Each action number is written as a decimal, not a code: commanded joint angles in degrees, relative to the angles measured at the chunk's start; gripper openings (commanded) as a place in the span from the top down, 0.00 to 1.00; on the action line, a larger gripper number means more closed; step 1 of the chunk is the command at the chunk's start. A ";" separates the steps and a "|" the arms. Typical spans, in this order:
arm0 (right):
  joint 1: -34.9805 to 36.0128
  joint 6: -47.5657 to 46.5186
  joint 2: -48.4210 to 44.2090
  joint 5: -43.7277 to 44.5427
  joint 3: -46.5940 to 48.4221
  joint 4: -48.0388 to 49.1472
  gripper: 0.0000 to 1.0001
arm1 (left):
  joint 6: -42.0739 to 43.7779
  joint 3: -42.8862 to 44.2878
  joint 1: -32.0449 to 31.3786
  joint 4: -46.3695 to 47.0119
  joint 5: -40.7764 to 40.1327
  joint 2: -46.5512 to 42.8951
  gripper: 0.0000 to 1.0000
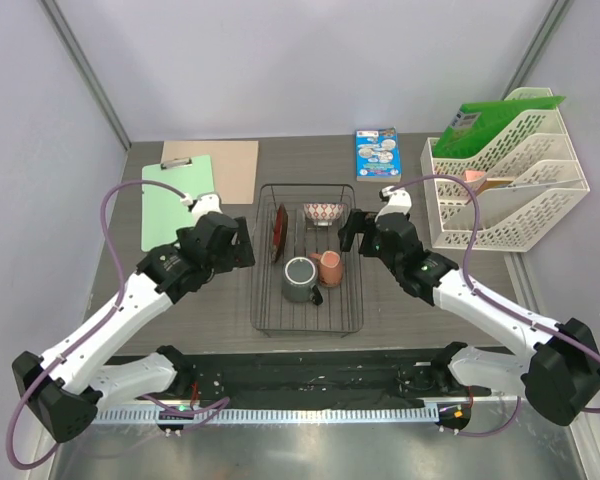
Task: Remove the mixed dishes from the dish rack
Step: Pick up the plate from the dish rack.
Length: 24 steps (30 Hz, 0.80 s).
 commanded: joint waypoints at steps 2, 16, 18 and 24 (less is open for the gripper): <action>0.82 -2.54 -1.82 -1.24 1.11 1.03 0.00 | 5.50 0.36 0.02 3.19 -3.15 0.73 0.01; 0.82 -0.52 -7.36 -1.58 -2.93 2.08 0.00 | 13.50 14.86 0.03 14.44 9.93 18.75 0.16; 0.82 -0.17 -8.32 -2.02 -3.46 2.08 0.00 | 14.03 15.74 0.03 14.53 11.43 21.91 0.22; 0.82 -0.17 -7.80 -2.90 -4.60 2.43 0.00 | 14.91 14.78 0.11 17.60 13.63 25.70 0.33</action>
